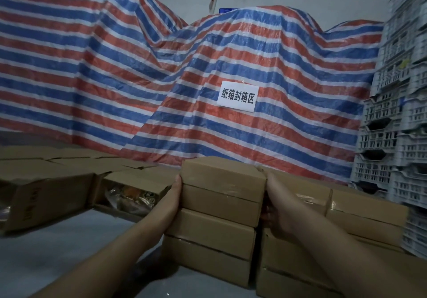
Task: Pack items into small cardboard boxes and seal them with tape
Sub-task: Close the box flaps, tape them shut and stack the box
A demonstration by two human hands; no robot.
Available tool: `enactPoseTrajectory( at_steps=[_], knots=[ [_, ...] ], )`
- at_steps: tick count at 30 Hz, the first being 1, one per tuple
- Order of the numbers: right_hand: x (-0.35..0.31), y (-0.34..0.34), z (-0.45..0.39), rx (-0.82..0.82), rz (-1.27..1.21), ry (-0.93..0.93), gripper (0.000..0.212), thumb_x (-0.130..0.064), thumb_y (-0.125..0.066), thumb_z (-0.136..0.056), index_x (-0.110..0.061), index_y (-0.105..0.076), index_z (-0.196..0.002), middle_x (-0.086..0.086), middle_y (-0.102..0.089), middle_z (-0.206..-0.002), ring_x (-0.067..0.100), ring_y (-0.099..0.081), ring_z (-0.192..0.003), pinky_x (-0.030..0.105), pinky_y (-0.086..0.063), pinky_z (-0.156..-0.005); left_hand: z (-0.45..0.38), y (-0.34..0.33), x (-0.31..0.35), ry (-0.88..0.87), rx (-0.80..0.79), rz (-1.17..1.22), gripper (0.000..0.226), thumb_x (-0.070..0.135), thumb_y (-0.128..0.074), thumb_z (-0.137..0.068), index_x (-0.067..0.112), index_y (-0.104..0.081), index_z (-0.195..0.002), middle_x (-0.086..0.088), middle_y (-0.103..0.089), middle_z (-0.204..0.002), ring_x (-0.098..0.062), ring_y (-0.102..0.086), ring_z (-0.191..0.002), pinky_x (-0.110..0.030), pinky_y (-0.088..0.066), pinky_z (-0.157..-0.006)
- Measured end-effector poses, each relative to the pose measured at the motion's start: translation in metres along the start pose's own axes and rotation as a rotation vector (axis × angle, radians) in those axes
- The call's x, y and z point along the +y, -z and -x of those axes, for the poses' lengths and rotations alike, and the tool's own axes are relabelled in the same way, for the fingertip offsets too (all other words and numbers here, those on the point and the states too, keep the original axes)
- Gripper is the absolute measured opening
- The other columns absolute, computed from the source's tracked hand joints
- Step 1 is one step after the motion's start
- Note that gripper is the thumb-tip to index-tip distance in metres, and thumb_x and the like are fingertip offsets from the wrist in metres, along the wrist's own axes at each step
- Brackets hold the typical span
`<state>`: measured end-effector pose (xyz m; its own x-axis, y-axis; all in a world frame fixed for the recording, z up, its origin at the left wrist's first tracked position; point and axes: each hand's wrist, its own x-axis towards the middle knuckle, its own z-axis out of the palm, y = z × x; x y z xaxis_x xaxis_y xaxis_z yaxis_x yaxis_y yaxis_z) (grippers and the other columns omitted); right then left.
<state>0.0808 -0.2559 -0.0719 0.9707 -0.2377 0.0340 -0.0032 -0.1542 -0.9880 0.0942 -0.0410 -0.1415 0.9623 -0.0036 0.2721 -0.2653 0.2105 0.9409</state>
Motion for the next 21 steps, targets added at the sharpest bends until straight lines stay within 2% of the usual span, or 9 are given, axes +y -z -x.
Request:
enactPoseTrajectory(
  at_steps=[2,4,6,8,10,12,16,19,21],
  knots=[
    [-0.002,-0.005,0.005,0.103,0.02,0.053,0.081,-0.08,-0.032,-0.091,-0.013,-0.059,-0.126,0.014,-0.066,-0.124,0.034,-0.06,-0.116,0.053,-0.044,-0.107,0.001,0.002,-0.001,-0.028,-0.026,-0.014,0.039,0.068,-0.028,-0.092,0.04,-0.048,-0.11,0.013,-0.055,-0.1,-0.006,-0.053,-0.092,-0.031,-0.038,-0.094],
    [0.001,-0.002,0.01,0.203,0.154,0.364,0.08,-0.079,-0.023,-0.092,-0.021,-0.049,-0.141,0.007,-0.055,-0.14,0.027,-0.052,-0.126,0.048,-0.04,-0.109,0.002,0.006,-0.001,-0.039,-0.092,-0.081,0.036,0.071,-0.035,-0.087,0.043,-0.049,-0.106,0.016,-0.055,-0.103,-0.003,-0.054,-0.094,-0.028,-0.041,-0.088],
    [0.004,0.0,0.016,0.175,0.287,0.626,0.094,-0.09,-0.032,-0.077,-0.031,-0.034,-0.151,-0.002,-0.041,-0.153,0.019,-0.044,-0.134,0.043,-0.041,-0.105,0.0,0.016,-0.006,-0.053,-0.194,-0.185,0.049,0.074,-0.053,-0.077,0.047,-0.047,-0.118,0.017,-0.059,-0.115,-0.004,-0.059,-0.103,-0.024,-0.046,-0.083],
    [0.008,0.005,0.017,0.124,0.447,0.679,0.114,-0.099,-0.044,-0.057,-0.043,-0.016,-0.152,-0.012,-0.025,-0.161,0.016,-0.034,-0.141,0.045,-0.042,-0.109,-0.002,0.027,-0.011,-0.073,-0.266,-0.27,0.07,0.066,-0.076,-0.067,0.045,-0.044,-0.126,0.015,-0.065,-0.117,-0.003,-0.066,-0.1,-0.016,-0.051,-0.073],
    [0.018,0.013,0.018,0.115,0.7,0.807,0.119,-0.097,-0.054,-0.055,-0.05,-0.002,-0.151,-0.019,-0.012,-0.162,0.012,-0.022,-0.147,0.047,-0.032,-0.117,-0.005,0.034,-0.016,-0.103,-0.315,-0.342,0.073,0.05,-0.085,-0.067,0.042,-0.045,-0.127,0.019,-0.069,-0.109,0.003,-0.066,-0.098,-0.011,-0.053,-0.068],
    [0.03,0.018,0.018,0.099,0.963,0.958,0.122,-0.087,-0.063,-0.063,-0.049,0.011,-0.152,-0.021,0.001,-0.163,0.009,-0.008,-0.15,0.04,-0.016,-0.121,-0.007,0.036,-0.021,-0.145,-0.313,-0.402,0.075,0.049,-0.087,-0.066,0.043,-0.045,-0.127,0.029,-0.066,-0.108,0.007,-0.064,-0.099,-0.008,-0.052,-0.069],
    [0.041,0.02,0.014,0.141,1.14,1.043,0.118,-0.071,-0.07,-0.075,-0.039,0.011,-0.154,-0.022,0.009,-0.16,0.011,-0.004,-0.152,0.032,-0.008,-0.12,-0.006,0.034,-0.023,-0.194,-0.257,-0.454,0.078,0.065,-0.084,-0.056,0.048,-0.048,-0.122,0.032,-0.065,-0.109,0.009,-0.063,-0.098,-0.009,-0.05,-0.073],
    [0.039,0.02,0.015,0.131,1.132,1.021,0.117,-0.069,-0.071,-0.076,-0.038,0.009,-0.155,-0.02,0.009,-0.161,0.012,-0.004,-0.152,0.033,-0.011,-0.121,-0.002,0.029,-0.025,-0.199,-0.227,-0.425,0.072,0.056,-0.085,-0.06,0.045,-0.05,-0.122,0.028,-0.068,-0.106,0.006,-0.065,-0.096,-0.014,-0.051,-0.075],
    [0.039,0.02,0.015,0.122,1.13,1.006,0.117,-0.07,-0.071,-0.075,-0.039,0.011,-0.154,-0.021,0.01,-0.161,0.012,-0.004,-0.152,0.033,-0.012,-0.121,0.002,0.027,-0.024,-0.18,-0.245,-0.368,0.068,0.046,-0.086,-0.064,0.042,-0.05,-0.123,0.026,-0.069,-0.103,0.006,-0.066,-0.093,-0.011,-0.053,-0.067]
  ],
)
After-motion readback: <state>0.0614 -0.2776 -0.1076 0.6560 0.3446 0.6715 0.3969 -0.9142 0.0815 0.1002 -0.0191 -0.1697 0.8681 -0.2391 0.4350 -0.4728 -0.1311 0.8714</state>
